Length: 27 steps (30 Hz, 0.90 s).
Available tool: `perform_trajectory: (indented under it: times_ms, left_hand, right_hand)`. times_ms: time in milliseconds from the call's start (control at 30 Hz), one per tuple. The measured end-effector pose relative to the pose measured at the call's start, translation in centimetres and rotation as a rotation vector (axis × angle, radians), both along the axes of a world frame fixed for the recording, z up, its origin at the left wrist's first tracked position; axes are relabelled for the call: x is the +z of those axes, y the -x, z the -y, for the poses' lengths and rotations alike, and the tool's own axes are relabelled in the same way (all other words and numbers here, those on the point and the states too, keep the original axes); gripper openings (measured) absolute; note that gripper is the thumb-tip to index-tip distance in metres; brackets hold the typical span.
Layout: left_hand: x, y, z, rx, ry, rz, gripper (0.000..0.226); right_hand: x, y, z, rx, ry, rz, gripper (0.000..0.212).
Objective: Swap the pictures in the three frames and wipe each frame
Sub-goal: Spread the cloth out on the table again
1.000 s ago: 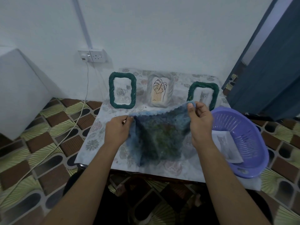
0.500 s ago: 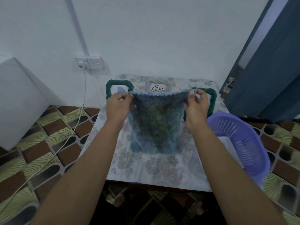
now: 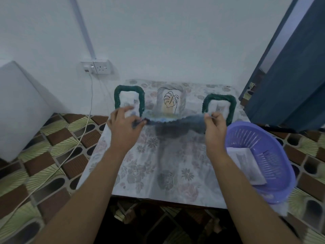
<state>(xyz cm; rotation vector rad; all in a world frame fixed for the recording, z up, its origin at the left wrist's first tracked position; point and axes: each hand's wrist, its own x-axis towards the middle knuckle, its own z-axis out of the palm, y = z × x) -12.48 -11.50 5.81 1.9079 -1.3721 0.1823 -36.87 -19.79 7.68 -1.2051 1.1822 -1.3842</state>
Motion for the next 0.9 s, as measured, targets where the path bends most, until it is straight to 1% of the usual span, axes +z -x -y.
perform_trajectory:
  times_ms: [67,133,233,267,333,400,467,567,700,900]
  left_hand:
    - [-3.0,-0.5,-1.5,-0.025,-0.128,0.050,0.013]
    - [-5.7,-1.0,-2.6,-0.079,-0.276,0.062,0.011]
    - [-7.9,-1.6,-4.0,-0.239,-0.575,-0.098,0.018]
    - [-8.2,-1.6,-4.4,-0.289,-0.660,-0.117,0.016]
    - [-8.7,-1.6,-5.2,-0.337,-0.772,-0.071,0.014]
    - [-8.9,-1.5,-5.7,-0.357,-0.790,-0.054,0.021]
    - [-9.0,-1.5,-5.9,-0.379,-0.773,-0.055,0.023]
    - [-9.0,-1.8,-6.5,-0.421,-0.792,-0.025,0.024]
    - [-8.6,-1.7,-7.0,-0.486,-0.837,-0.005,0.021]
    - [-8.3,-1.8,-7.2,-0.530,-0.926,-0.048,0.026]
  right_hand:
    - [-2.6,0.4,-0.9,0.046,-0.095,-0.096,0.021]
    - [-5.1,0.9,-1.6,0.108,-0.170,-0.225,0.018]
    - [-8.0,1.8,-2.7,0.189,-0.248,-0.384,0.026]
    - [-8.6,2.1,-2.9,0.214,-0.275,-0.416,0.028]
    - [-9.4,2.6,-3.2,0.265,-0.318,-0.457,0.030]
    - [-10.0,3.1,-3.4,0.302,-0.332,-0.495,0.032]
    - [-10.5,3.6,-3.6,0.326,-0.333,-0.518,0.032]
    - [-11.1,4.3,-3.6,0.336,-0.325,-0.536,0.032]
    - [-11.5,4.9,-4.0,0.397,-0.296,-0.605,0.028]
    - [-11.5,5.8,-4.5,0.514,-0.282,-0.667,0.027]
